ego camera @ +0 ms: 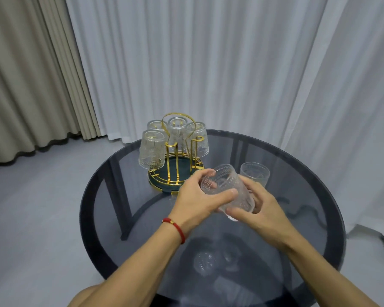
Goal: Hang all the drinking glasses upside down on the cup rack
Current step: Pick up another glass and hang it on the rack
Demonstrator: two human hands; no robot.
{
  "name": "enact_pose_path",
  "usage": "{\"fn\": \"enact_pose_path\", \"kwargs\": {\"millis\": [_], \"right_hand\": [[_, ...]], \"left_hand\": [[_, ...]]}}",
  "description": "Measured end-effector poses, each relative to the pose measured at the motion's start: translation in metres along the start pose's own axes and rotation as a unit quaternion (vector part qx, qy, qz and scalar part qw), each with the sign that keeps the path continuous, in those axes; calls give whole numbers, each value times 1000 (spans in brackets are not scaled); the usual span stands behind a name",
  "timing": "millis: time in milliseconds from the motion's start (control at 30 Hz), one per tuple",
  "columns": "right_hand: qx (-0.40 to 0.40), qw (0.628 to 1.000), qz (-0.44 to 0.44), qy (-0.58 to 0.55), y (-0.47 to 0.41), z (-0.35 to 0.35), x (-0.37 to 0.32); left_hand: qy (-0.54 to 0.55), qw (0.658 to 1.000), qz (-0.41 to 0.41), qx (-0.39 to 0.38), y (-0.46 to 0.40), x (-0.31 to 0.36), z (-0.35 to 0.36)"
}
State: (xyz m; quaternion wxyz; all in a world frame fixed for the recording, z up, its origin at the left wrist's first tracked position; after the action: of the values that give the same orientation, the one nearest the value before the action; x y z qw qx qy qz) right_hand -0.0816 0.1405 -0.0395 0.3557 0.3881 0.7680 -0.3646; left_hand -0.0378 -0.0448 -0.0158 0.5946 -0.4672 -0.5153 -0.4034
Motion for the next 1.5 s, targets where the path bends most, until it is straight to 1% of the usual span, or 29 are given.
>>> {"fn": "enact_pose_path", "kwargs": {"millis": [67, 100, 133, 167, 200, 267, 300, 333, 367, 400, 433, 467, 533, 567, 600, 633, 700, 800, 1000, 1267, 1500], "right_hand": [[-7, 995, 44, -87, -4, 10, 0], [-16, 985, 79, -150, -6, 15, 0], [-30, 973, 108, -204, -8, 20, 0], [-37, 962, 118, -243, -11, 23, -1], [-33, 957, 115, -263, -14, 24, -3], [2, 951, 107, -289, -22, 23, -7], [27, 949, 106, -297, -27, 20, -9], [56, 949, 101, -292, -32, 15, -13], [95, 956, 95, -260, -38, 8, -18], [134, 966, 88, -204, -45, 1, -23], [161, 974, 77, -140, -53, -6, -29], [175, 979, 65, -83, -62, -13, -35], [186, 981, 53, -14, -79, -25, -45], [189, 981, 49, 6, -88, -29, -50], [191, 980, 44, 22, -96, -31, -55], [194, 980, 39, 35, -104, -32, -59], [195, 979, 25, 57, -119, -31, -67], [189, 977, 7, 101, -140, -20, -79], [145, 972, -16, 186, -164, 13, -87], [89, 960, -11, 264, -164, 50, -68], [71, 960, 11, 271, -165, 55, -64]], "left_hand": [[100, 995, -18, 17, -3, 1, -6], [137, 990, -27, 26, -4, 2, -7], [161, 986, -37, 33, -6, 2, -9], [176, 983, -48, 33, -8, 2, -9], [188, 980, -60, 24, -11, 2, -9], [200, 977, -74, -7, -17, 2, -13], [183, 980, -72, -21, -20, 2, -17], [135, 988, -63, -29, -23, 1, -21], [54, 997, -45, -29, -24, 1, -24], [-38, 999, -19, -25, -25, -2, -28], [-137, 990, 8, -18, -27, -6, -32], [-238, 971, 24, -14, -30, -12, -36], [-413, 910, -1, -39, -34, -28, -43], [-474, 878, -31, -62, -34, -36, -46], [-510, 854, -59, -82, -34, -42, -50], [-526, 841, -79, -96, -33, -46, -52], [-530, 836, -95, -108, -33, -49, -53], [-544, 827, -92, -108, -33, -46, -51], [-544, 825, -101, -115, -35, -46, -52], [-549, 821, -107, -117, -38, -46, -52], [-549, 820, -111, -118, -38, -42, -50]]}}
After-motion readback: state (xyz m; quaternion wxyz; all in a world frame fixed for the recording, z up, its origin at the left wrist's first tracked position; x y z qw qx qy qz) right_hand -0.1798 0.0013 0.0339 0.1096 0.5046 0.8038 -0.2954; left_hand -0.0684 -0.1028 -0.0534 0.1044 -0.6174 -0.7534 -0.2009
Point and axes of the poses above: each hand's wrist, its own y-axis away from the middle knuckle, its own z-axis out of the palm, x = y × z, the point moved 3 cm from there along -y, towards the middle knuckle, and after that the axes turned 9 degrees about y, right-handed, at the moved point
